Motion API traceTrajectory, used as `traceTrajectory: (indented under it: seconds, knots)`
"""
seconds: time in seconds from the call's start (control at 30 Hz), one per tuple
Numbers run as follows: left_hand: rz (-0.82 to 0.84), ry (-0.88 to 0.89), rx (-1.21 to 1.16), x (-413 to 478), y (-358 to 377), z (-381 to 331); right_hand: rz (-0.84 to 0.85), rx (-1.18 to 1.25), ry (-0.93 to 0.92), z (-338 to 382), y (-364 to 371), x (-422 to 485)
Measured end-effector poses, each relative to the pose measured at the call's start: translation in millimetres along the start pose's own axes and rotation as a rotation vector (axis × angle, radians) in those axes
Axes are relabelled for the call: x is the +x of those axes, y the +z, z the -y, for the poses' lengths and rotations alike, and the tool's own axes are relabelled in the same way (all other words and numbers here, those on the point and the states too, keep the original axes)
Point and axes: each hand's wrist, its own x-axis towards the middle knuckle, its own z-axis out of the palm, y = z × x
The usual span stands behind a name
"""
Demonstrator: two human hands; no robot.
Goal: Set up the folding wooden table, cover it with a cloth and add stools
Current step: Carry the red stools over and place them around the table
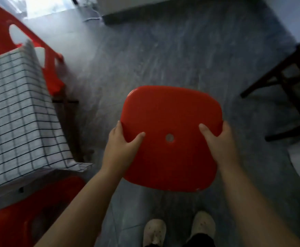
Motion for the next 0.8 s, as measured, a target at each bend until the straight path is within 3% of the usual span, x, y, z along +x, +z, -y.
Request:
traceTrajectory:
  seconds: [0.17,0.47,0.67,0.8]
  knots:
    - [-0.104,-0.098,-0.041,51,-43,22,0.14,-0.126,-0.162,73,61,56]
    - [-0.26,-0.249,-0.045,151,-100,38,0.392,-0.239,-0.274,149,177,140]
    - [-0.229,-0.382,0.046,222,-115,76,0.445,-0.326,-0.32,155,271,180]
    - [-0.073,-0.408,0.214,254,-123,94,0.35,-0.467,-0.452,147,311,193]
